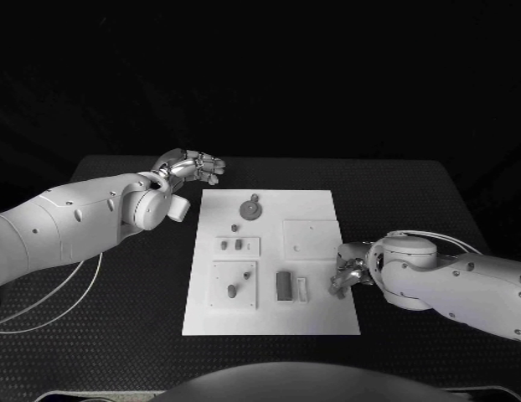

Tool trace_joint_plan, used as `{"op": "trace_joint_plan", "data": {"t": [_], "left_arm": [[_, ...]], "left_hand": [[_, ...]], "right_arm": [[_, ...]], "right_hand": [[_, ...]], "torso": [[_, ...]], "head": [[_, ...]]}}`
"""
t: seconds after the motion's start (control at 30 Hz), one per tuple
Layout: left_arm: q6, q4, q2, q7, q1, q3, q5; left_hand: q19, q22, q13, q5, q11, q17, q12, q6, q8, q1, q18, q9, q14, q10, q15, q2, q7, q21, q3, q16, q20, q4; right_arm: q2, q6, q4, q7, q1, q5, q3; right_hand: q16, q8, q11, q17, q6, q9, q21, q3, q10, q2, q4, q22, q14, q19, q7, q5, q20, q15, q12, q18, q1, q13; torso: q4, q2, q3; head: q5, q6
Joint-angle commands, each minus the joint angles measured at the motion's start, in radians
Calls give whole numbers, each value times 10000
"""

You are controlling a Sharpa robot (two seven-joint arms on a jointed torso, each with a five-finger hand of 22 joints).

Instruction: Assemble the parts on the task board

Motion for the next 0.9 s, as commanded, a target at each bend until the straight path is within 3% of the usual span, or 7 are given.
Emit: {"op": "trace_joint_plan", "data": {"t": [0.03,0.3,0.53,0.6,0.67,0.9], "left_arm": [[147,30,9,77,4,7,52],[147,32,2,77,4,7,52],[154,28,15,72,4,7,52],[163,25,13,71,4,7,52],[180,25,13,60,4,7,52],[181,24,17,60,4,7,52]], "left_hand": [[-9,193,-13,-42,-7,11,21,-24,59,-83,34,-17,38,42,11,-7,11,-66,20,-50,17,56],[-9,193,-14,-42,-6,12,20,-26,60,-86,34,-18,40,40,11,-5,12,-66,19,-51,17,60],[-8,193,-15,-43,-5,14,19,-29,59,-92,34,-20,41,39,11,-4,13,-66,16,-52,18,66],[-8,193,-15,-43,-5,14,19,-30,59,-94,34,-20,42,39,11,-3,13,-66,16,-52,18,68],[-8,193,-15,-42,-5,15,19,-31,59,-96,34,-21,43,38,11,-1,14,-66,16,-52,18,70],[-7,193,-15,-41,-4,17,18,-34,59,-101,34,-22,45,37,11,3,15,-66,15,-52,18,76]], "right_arm": [[171,-32,-120,-104,-252,-1395,-153],[174,-37,-126,-125,-357,-1258,-164],[-1,-202,-49,22,-353,279,-159],[-68,-281,-14,93,-343,1017,-157],[-82,-494,-20,159,-300,1780,-154],[-132,-1193,119,330,-165,3948,-142]], "right_hand": [[12,-1741,-61,18,-79,-211,58,204,-10,19,-27,-5,15,-17,47,-15,-51,-45,25,214,484,22],[2,-1744,-53,18,-71,-208,68,332,2,32,-7,-8,23,-26,52,-15,-25,-34,9,214,735,26],[-28,-1769,-42,6,-65,-229,49,557,14,241,34,-31,34,-39,65,22,33,-12,-31,214,773,13],[-68,-1798,-37,-11,-41,-265,0,1068,25,518,166,-68,42,-65,85,405,103,5,-76,214,703,-7],[-78,-1819,-19,-10,-9,-295,41,1419,63,637,134,-67,83,-20,90,781,154,21,-88,214,469,-3],[-104,-1847,-15,0,22,-330,95,1675,82,812,57,-74,117,26,90,1072,165,14,-107,214,-20,19]], "torso": [[-1,1,-1],[-3,-2,0],[-1,-4,2],[-2,-5,3],[-2,-5,1],[13,3,1]], "head": [[-8,-18],[12,-22],[30,-10],[30,-8],[31,-22],[57,-3]]}}
